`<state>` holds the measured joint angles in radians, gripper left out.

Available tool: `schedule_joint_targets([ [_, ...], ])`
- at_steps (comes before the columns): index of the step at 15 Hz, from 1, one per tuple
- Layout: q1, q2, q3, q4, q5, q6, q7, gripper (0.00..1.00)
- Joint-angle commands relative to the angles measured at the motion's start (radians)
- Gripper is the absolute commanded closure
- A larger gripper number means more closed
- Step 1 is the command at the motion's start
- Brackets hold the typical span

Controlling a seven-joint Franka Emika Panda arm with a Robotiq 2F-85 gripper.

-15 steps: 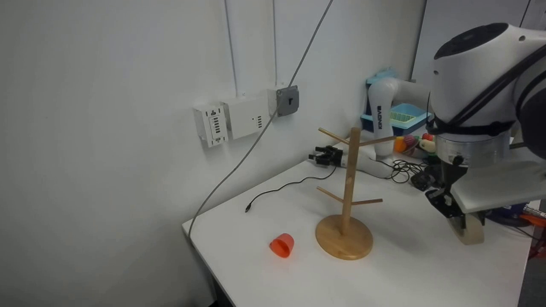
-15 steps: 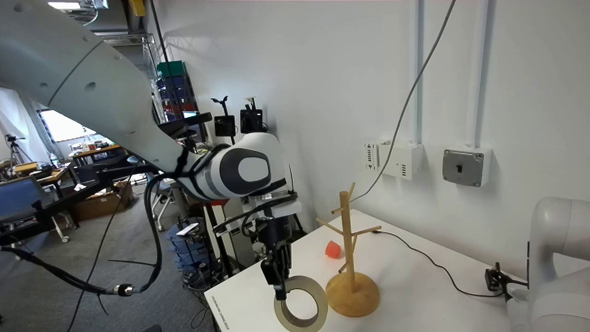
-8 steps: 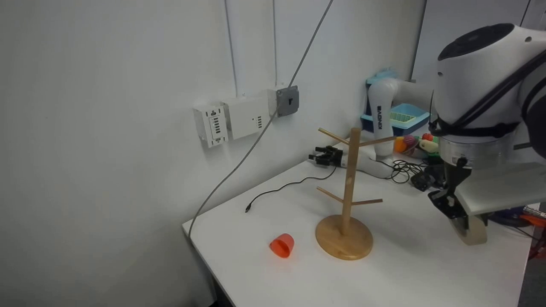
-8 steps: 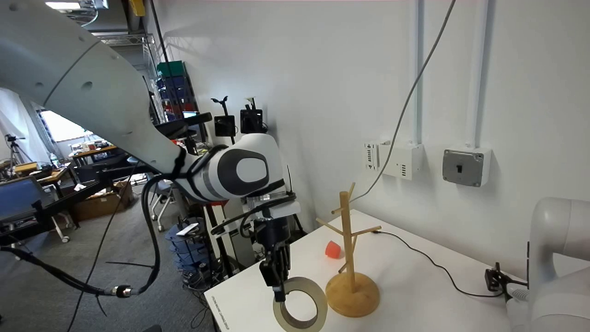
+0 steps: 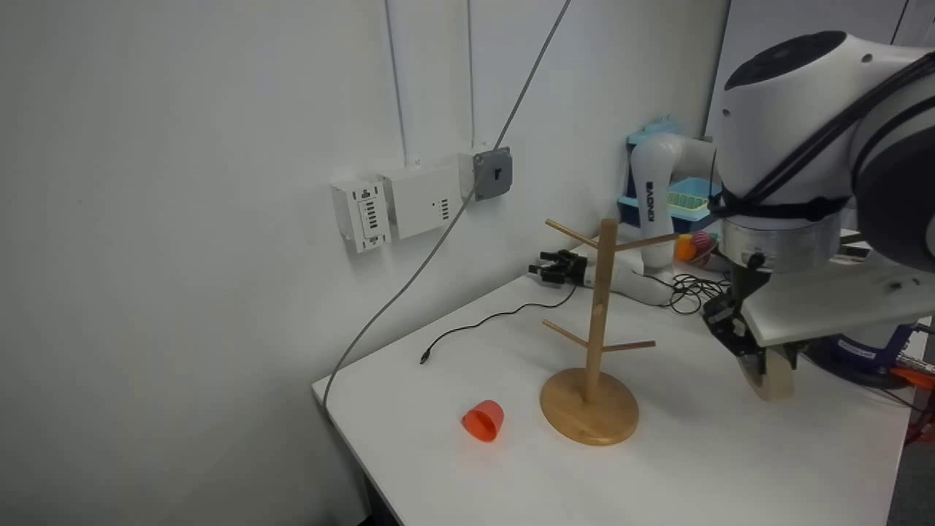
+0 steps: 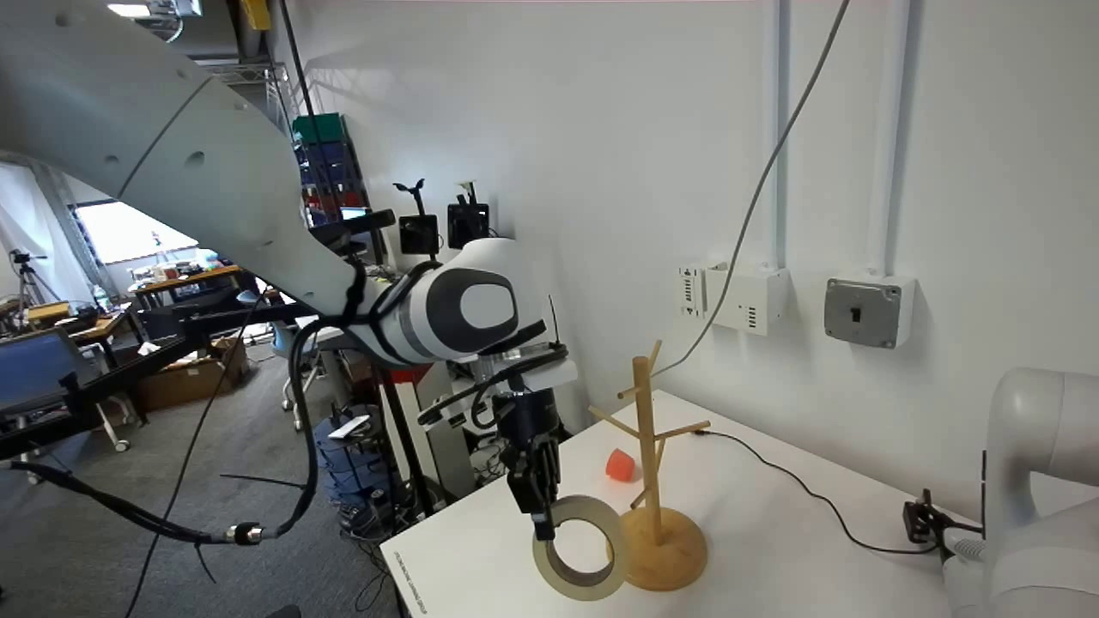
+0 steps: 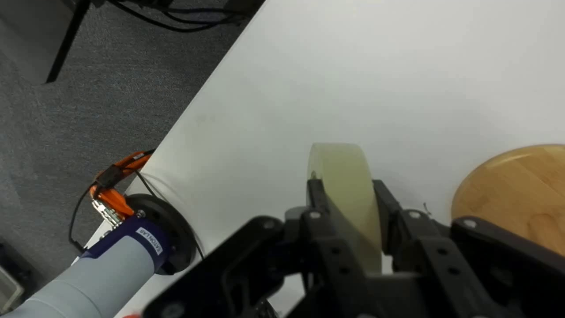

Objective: Put the masking tape on the table

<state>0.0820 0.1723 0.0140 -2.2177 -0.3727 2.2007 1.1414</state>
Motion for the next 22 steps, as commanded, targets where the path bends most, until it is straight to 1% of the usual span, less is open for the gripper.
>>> schedule_joint_targets([
  [1,0.017,0.077,-0.011,0.095,-0.017,0.0,0.009,0.93],
  [4,0.022,0.102,-0.017,0.116,-0.005,-0.005,-0.004,0.93],
  [10,0.033,0.113,-0.02,0.098,-0.005,-0.011,-0.024,0.93],
  [16,0.032,0.118,-0.014,0.105,0.017,-0.071,-0.074,0.93],
  [22,0.038,0.119,-0.019,0.114,-0.004,-0.134,-0.103,0.93],
])
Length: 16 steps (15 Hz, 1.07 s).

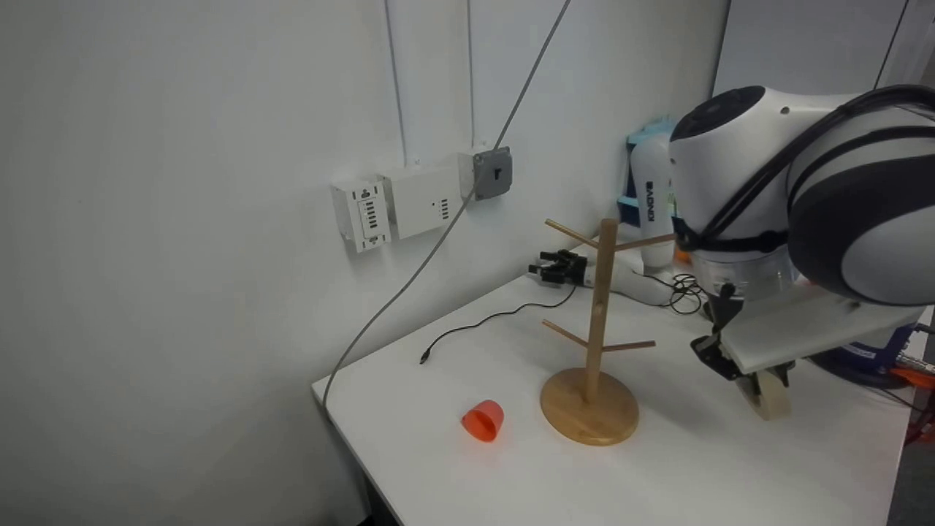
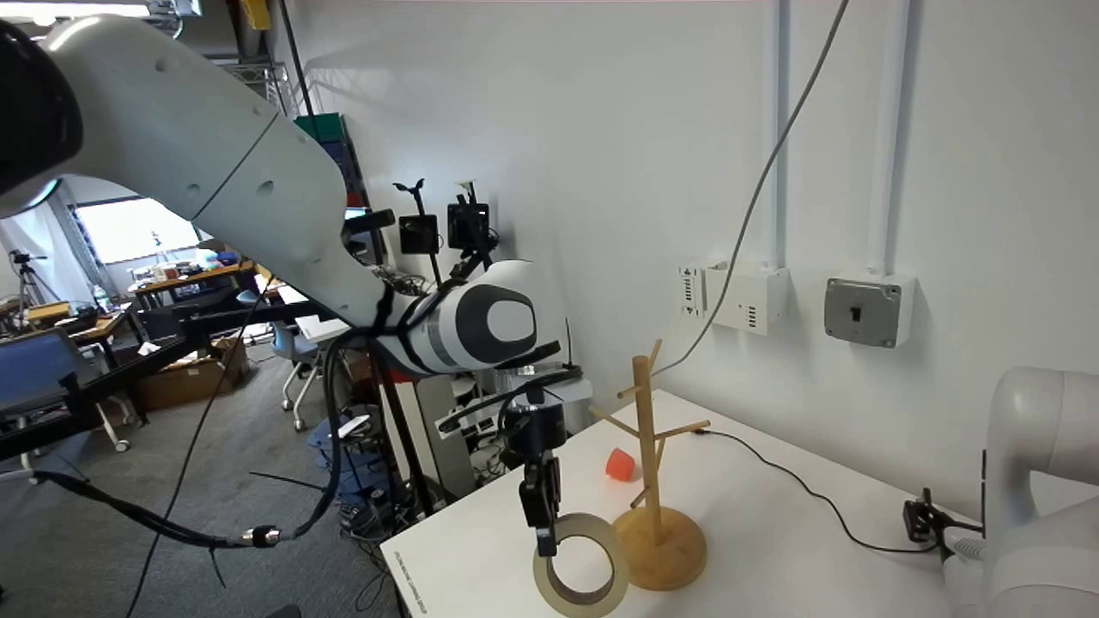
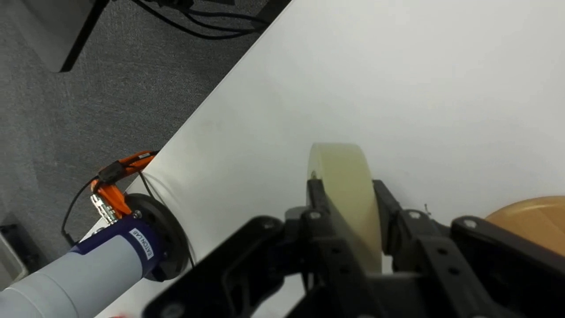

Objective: Put the masking tape on the table

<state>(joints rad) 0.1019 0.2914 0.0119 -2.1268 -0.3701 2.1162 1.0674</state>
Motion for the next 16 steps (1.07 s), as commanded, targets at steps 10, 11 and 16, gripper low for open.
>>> schedule_joint_targets([
  [10,0.022,0.001,-0.015,0.037,-0.001,-0.1,-0.009,0.0],
  [11,0.022,0.001,-0.015,0.037,-0.001,-0.1,-0.007,0.0],
  [16,0.022,0.001,-0.016,0.036,-0.011,-0.089,-0.009,0.0],
])
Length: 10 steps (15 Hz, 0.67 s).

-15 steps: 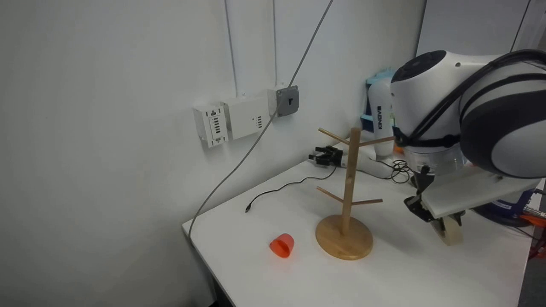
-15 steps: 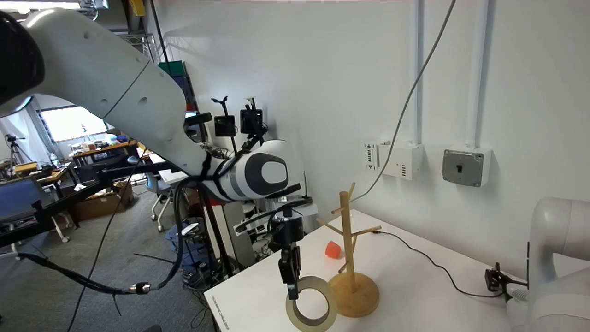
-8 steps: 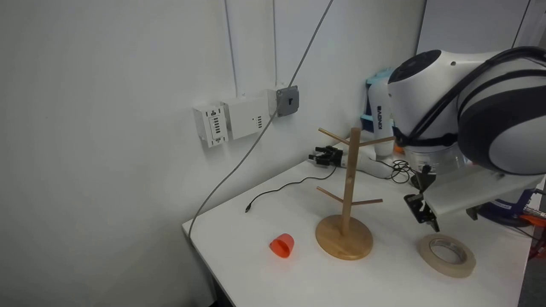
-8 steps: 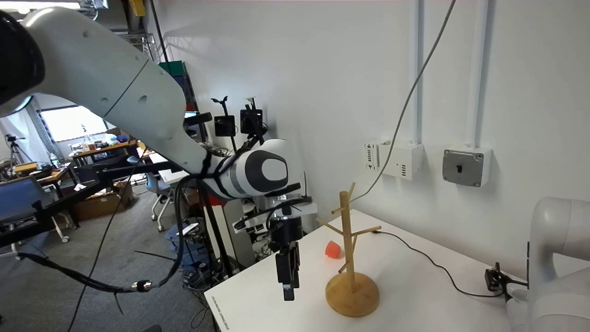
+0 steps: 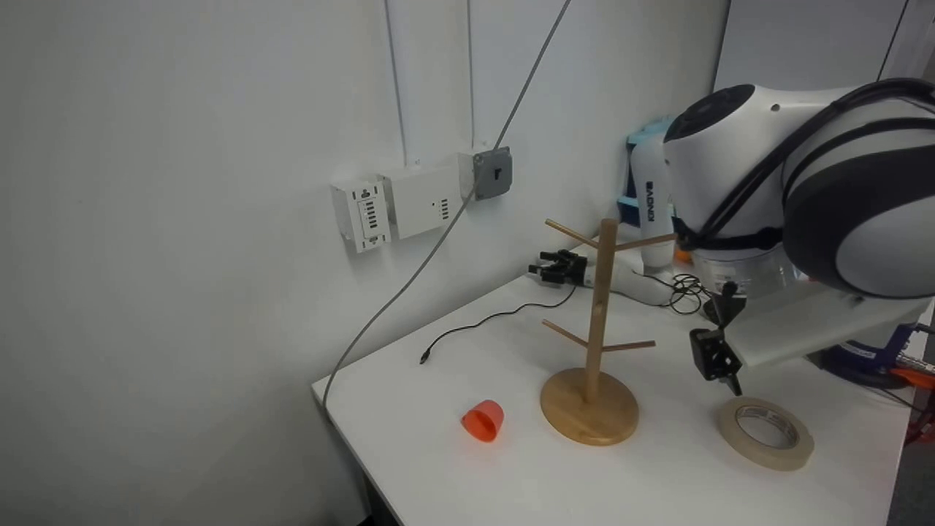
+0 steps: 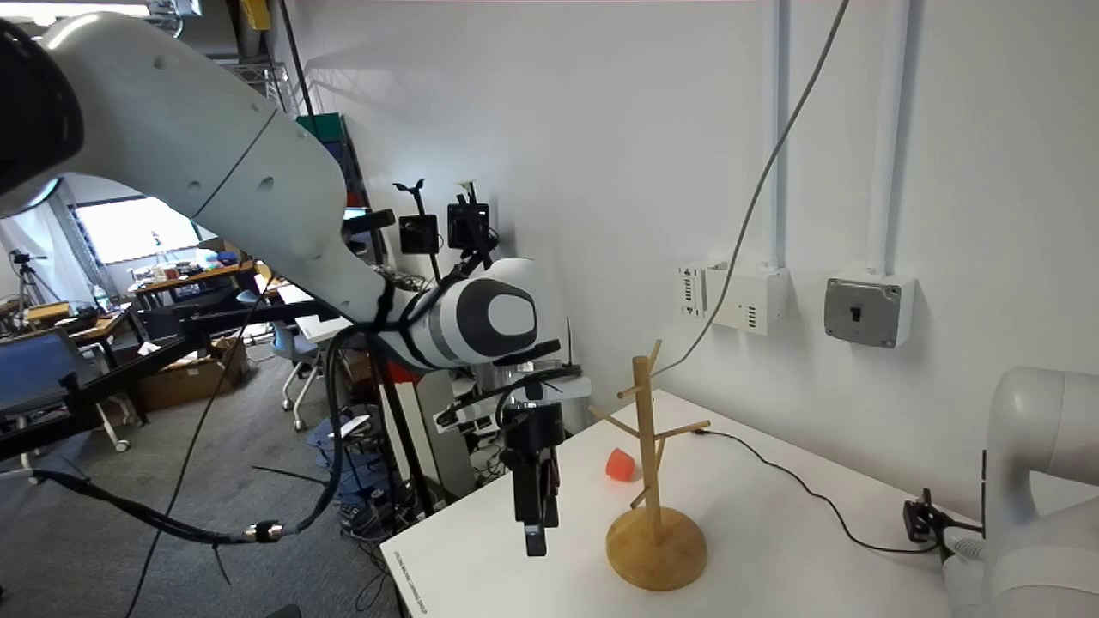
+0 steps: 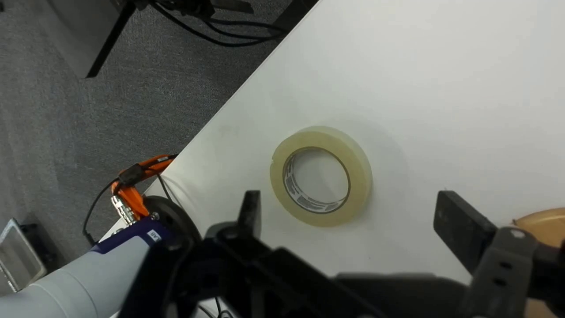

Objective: Put the masking tape on the table

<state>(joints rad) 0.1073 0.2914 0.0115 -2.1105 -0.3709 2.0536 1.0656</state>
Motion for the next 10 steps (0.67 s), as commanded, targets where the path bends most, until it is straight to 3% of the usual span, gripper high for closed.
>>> schedule_joint_targets([
  [1,0.017,0.001,-0.016,0.02,-0.012,-0.026,-0.006,0.0],
  [8,0.014,0.001,-0.015,0.018,-0.032,0.006,-0.032,0.0],
  [10,0.007,0.002,-0.004,0.027,-0.003,-0.041,-0.107,0.0],
])
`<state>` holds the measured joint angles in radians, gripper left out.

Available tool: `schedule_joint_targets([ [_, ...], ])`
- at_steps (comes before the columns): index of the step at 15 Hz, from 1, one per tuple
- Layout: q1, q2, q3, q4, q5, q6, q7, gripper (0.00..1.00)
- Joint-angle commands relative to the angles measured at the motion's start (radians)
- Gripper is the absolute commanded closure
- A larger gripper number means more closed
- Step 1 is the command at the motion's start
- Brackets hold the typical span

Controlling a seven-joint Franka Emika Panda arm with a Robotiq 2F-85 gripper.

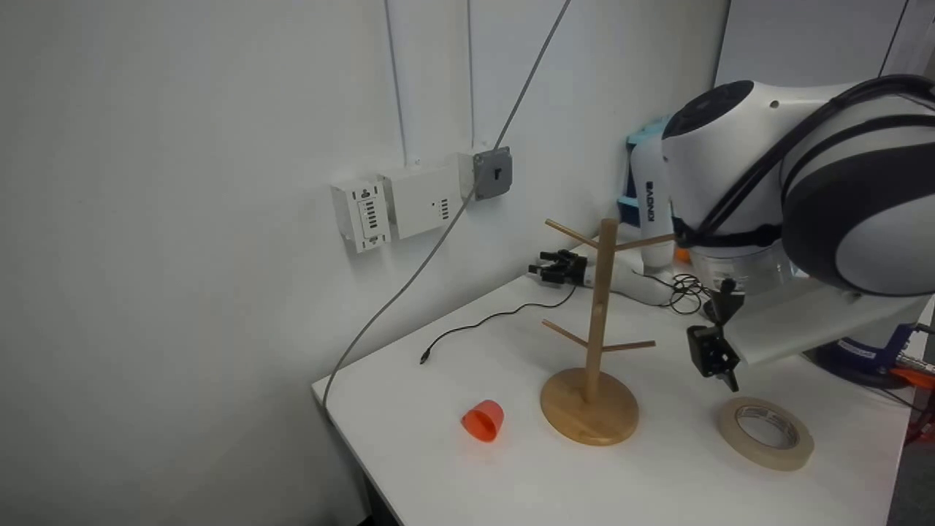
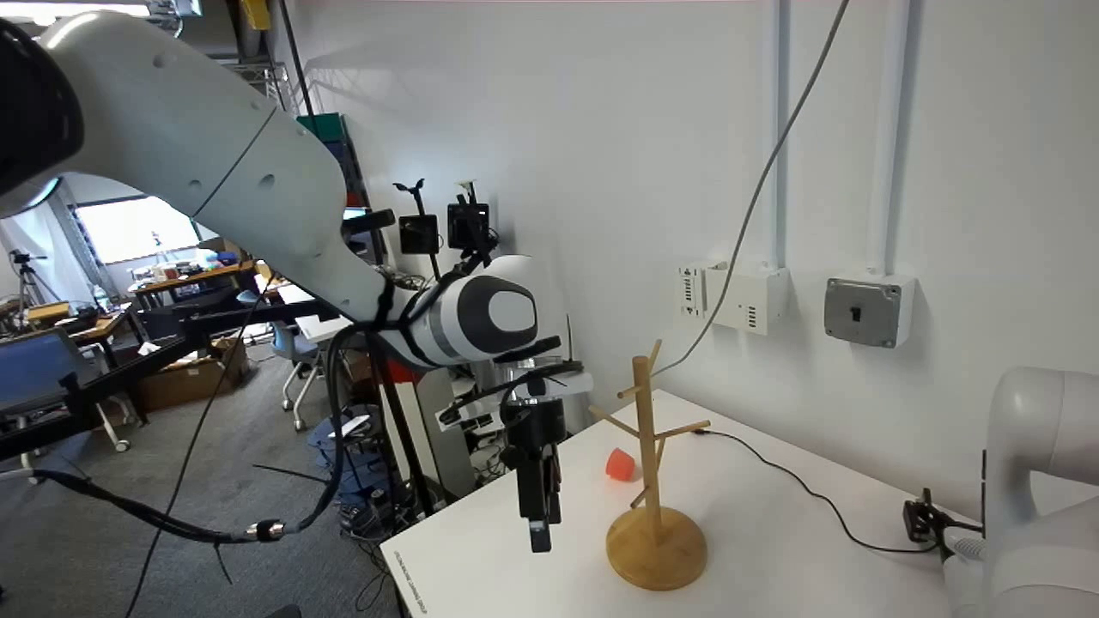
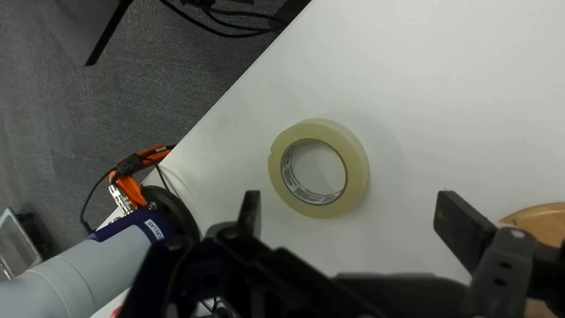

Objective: Put the masking tape on the table

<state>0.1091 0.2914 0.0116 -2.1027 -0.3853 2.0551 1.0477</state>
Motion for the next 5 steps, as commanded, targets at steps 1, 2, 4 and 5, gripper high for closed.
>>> schedule_joint_targets([
  [1,0.013,0.0,-0.013,0.001,0.005,-0.004,-0.027,0.0],
  [2,0.013,0.0,-0.013,0.001,0.005,-0.007,-0.045,0.0],
  [4,0.013,0.0,-0.013,0.001,0.005,-0.009,-0.06,0.0],
  [5,0.013,0.0,-0.013,0.001,0.005,-0.009,-0.061,0.0],
])
